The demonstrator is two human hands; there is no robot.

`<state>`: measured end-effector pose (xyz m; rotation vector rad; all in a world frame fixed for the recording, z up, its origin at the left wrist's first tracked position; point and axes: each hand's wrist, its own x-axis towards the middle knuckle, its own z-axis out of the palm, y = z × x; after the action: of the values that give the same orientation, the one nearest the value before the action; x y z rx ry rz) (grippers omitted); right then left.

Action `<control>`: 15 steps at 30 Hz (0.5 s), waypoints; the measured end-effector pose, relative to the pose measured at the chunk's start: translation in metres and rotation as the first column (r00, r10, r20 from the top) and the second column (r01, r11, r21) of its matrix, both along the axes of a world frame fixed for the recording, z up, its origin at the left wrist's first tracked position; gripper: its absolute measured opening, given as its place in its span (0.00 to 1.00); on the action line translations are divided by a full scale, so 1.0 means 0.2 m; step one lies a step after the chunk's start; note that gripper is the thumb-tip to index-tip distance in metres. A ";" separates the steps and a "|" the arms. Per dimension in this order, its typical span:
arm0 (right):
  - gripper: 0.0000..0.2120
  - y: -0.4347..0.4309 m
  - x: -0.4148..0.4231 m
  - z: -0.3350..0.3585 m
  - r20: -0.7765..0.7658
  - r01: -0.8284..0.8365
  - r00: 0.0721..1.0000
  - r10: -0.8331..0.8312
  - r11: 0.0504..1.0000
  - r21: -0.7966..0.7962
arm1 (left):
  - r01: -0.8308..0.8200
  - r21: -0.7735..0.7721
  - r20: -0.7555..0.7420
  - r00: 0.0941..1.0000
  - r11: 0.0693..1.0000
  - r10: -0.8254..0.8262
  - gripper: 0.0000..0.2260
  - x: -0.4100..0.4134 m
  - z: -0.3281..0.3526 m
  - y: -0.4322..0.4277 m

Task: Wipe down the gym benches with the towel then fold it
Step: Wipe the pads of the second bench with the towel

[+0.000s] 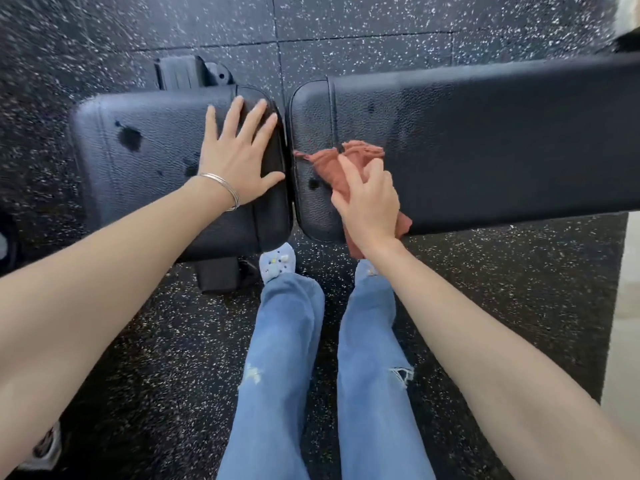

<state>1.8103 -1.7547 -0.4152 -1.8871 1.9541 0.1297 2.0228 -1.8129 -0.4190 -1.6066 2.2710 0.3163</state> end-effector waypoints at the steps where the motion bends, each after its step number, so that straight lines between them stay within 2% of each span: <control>1: 0.24 -0.05 -0.03 0.01 -0.014 -0.044 0.999 0.044 0.999 0.008 | 0.024 -0.005 0.002 1.000 1.000 -0.024 0.38 0.02 0.00 -0.01; 3: 0.24 -0.18 -0.11 0.02 -0.043 -0.044 0.998 0.043 0.999 -0.018 | 0.041 -0.008 -0.003 0.999 0.999 -0.041 0.39 0.05 0.00 -0.04; 4: 0.23 -0.26 -0.15 0.02 -0.055 0.008 0.998 -0.010 0.999 -0.046 | 0.037 -0.003 -0.008 0.999 0.999 -0.037 0.39 0.04 -0.01 -0.05; 6: 0.21 -0.45 -0.20 0.01 -0.049 0.217 0.974 -0.221 0.973 -0.082 | 0.031 0.022 -0.011 0.999 0.999 -0.031 0.39 0.03 -0.01 -0.09; 8: 0.20 -0.61 -0.21 0.01 -0.018 0.429 0.903 -0.429 0.903 -0.038 | 0.034 0.054 -0.015 0.999 0.998 -0.033 0.40 0.01 -0.01 -0.12; 9: 0.20 -0.66 -0.20 0.00 -0.022 0.481 0.876 -0.482 0.876 -0.020 | 0.037 0.068 -0.014 0.999 0.997 -0.036 0.40 0.00 -0.01 -0.13; 11: 0.21 -0.64 -0.14 0.01 -0.034 0.486 0.873 -0.487 0.873 -0.033 | 0.053 0.097 0.006 0.999 0.994 -0.054 0.40 -0.01 -0.01 -0.14; 15: 0.23 -0.28 -0.01 0.05 -0.007 0.258 0.966 -0.259 0.964 -0.071 | 0.072 0.156 0.048 0.996 0.985 -0.081 0.43 -0.02 0.01 -0.15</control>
<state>1.8078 -1.8100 -0.4055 -1.6563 2.2210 0.0004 2.0196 -1.8427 -0.4179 -1.4303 2.2029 0.4122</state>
